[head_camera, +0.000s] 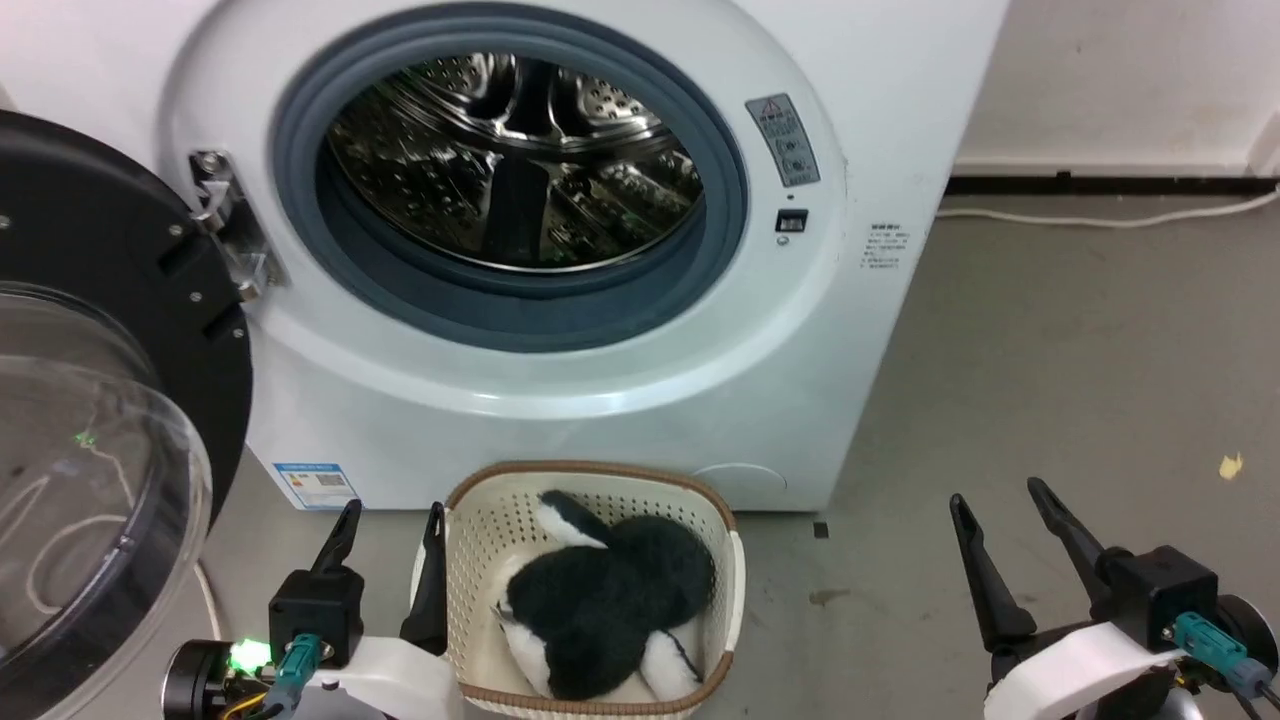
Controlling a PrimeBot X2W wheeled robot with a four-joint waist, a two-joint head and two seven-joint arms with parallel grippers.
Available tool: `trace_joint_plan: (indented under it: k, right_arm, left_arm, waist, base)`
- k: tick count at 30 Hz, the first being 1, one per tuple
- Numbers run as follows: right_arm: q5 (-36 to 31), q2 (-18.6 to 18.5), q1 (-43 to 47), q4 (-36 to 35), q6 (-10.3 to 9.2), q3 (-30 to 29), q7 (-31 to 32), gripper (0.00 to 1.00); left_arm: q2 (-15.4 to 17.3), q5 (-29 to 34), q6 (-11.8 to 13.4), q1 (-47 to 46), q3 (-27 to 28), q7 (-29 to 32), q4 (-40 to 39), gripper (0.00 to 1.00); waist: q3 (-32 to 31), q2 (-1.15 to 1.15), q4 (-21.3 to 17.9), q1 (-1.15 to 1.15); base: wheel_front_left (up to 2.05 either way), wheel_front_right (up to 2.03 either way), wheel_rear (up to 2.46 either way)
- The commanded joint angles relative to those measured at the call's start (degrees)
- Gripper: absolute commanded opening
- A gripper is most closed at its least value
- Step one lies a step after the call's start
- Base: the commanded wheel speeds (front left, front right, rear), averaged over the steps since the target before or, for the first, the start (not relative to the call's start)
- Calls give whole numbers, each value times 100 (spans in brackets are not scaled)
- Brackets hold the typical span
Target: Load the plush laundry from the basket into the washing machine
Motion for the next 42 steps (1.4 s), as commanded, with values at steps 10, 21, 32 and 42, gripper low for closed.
trace_joint_plan:
  k: [10, 21, 32, 42]
  right_arm:
    - [262, -1, -98, -192, -1, -29, -185, 100]
    - [473, -1, -197, -309, -2, 33, -318, 100]
    - [652, -1, -257, -392, -2, 83, -449, 100]
    - [797, -1, -350, -540, -3, 123, -569, 100]
  left_arm:
    - [178, -90, -91, -236, 5, -180, 43, 100]
    - [466, -206, -156, -375, -46, -312, 320, 100]
    - [833, -355, -221, -628, -203, -444, 771, 100]
    - [1156, -521, -280, -994, -395, -564, 1309, 100]
  waist:
    - [506, 0, -216, 0]
    - [960, 0, -497, 0]
    - [1388, 0, -768, 0]
    - [1841, 0, -1019, 0]
  base:
    - [0, 0, 0]
    - [0, 0, 0]
    - [0, 0, 0]
    - [0, 0, 0]
